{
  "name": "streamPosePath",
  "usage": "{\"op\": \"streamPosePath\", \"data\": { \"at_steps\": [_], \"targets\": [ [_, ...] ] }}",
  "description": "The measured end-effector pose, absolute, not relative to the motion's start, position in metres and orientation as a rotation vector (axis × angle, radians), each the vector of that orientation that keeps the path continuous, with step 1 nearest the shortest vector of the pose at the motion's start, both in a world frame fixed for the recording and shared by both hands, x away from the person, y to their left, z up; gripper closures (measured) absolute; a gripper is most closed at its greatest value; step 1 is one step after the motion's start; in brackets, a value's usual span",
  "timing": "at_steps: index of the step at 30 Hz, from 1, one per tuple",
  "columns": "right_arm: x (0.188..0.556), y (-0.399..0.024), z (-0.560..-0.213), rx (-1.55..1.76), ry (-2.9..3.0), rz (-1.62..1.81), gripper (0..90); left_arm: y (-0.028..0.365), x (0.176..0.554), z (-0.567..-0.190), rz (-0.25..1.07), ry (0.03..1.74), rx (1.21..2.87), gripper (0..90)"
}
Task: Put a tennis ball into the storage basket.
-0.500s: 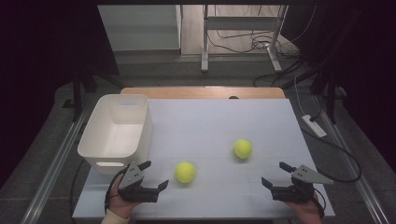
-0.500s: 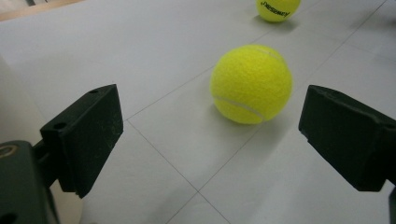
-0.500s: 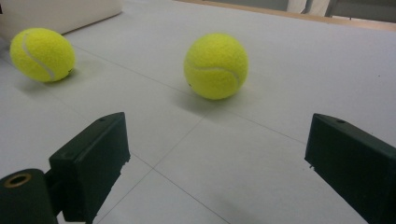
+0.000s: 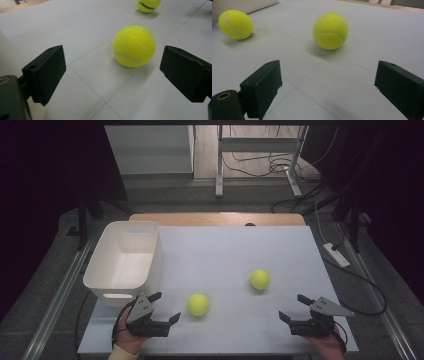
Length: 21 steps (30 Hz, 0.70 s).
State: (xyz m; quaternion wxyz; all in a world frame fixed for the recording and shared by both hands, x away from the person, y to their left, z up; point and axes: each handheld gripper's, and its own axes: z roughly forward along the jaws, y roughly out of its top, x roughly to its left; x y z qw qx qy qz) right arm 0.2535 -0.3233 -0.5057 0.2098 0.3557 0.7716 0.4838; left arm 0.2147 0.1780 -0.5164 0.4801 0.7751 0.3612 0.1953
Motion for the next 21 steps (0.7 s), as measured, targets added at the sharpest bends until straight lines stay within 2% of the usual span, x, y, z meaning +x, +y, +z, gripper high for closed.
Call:
{"op": "streamPosePath", "data": {
  "at_steps": [21],
  "targets": [
    [0.2544,-0.3226,-0.5062,1.001,2.167,1.356,8.1,0.1742,0.2138,-0.5127,0.482,0.878,1.896,7.6]
  ]
}}
